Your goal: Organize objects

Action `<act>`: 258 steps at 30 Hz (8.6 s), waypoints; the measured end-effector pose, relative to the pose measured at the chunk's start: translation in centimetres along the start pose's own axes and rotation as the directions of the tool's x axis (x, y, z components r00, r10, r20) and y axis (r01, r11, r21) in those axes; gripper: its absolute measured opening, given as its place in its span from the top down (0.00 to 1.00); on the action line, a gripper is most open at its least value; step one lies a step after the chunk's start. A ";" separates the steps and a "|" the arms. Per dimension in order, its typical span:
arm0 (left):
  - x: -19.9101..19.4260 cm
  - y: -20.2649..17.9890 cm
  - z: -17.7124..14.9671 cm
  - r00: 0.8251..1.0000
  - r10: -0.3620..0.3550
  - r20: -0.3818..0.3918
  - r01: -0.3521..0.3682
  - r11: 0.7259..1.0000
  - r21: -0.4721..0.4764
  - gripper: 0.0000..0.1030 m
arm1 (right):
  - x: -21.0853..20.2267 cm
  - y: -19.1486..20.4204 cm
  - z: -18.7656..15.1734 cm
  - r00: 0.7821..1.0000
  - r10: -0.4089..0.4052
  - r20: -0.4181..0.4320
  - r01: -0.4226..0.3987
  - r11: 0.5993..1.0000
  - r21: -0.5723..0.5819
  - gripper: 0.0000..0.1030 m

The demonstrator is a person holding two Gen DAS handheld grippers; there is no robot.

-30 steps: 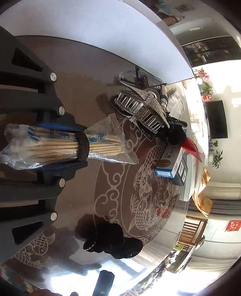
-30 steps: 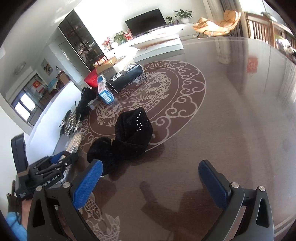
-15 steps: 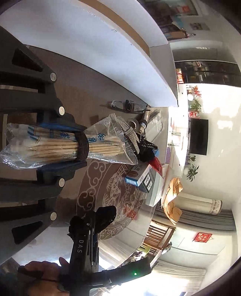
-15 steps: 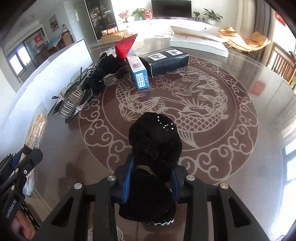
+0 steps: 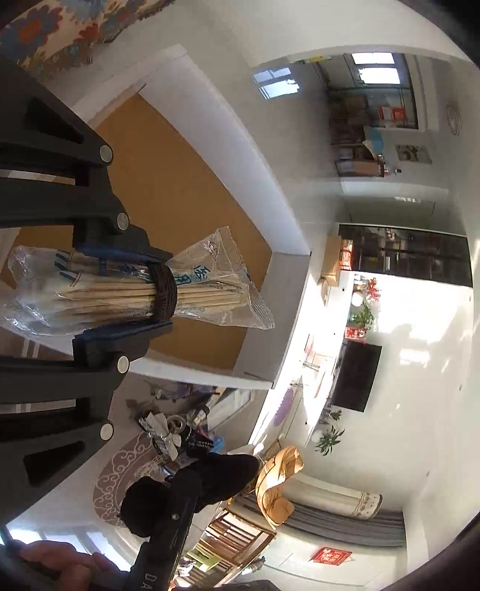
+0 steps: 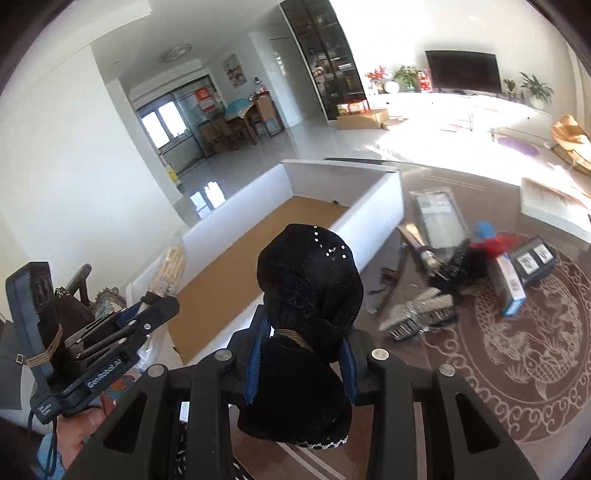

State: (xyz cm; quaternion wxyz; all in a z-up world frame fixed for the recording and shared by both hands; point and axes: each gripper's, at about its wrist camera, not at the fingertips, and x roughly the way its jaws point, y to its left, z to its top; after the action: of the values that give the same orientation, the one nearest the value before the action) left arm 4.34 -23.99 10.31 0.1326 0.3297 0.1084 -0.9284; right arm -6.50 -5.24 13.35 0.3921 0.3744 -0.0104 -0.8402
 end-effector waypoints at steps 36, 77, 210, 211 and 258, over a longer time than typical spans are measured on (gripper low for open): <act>-0.4 -17.2 -6.7 0.990 -0.140 -0.011 0.138 0.961 0.240 0.00 | -5.2 -17.9 -15.1 0.862 -0.498 -0.094 0.506 0.856 0.109 0.01; 10.6 -22.7 -12.8 0.947 -0.081 -0.309 0.178 0.938 0.298 0.00 | -4.4 -21.9 -17.0 0.795 -0.574 -0.198 0.604 0.779 0.167 0.00; 10.5 -22.8 -13.0 0.951 -0.085 -0.298 0.177 0.939 0.296 0.00 | -4.4 -21.8 -17.0 0.794 -0.574 -0.198 0.605 0.779 0.168 0.00; 10.5 -22.8 -13.0 0.951 -0.085 -0.298 0.177 0.939 0.296 0.00 | -4.4 -21.8 -17.0 0.794 -0.574 -0.198 0.605 0.779 0.168 0.00; 9.2 -23.5 -9.9 0.966 -0.155 -0.209 0.238 0.848 0.473 0.00 | -4.4 -21.8 -17.0 0.794 -0.575 -0.197 0.605 0.778 0.168 0.00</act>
State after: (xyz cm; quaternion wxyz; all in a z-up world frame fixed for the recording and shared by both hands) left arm -4.25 -0.59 -0.44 -0.0613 0.4146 -0.0886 -0.9036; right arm -8.05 17.54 -2.92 0.0643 0.4560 0.0403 -0.8868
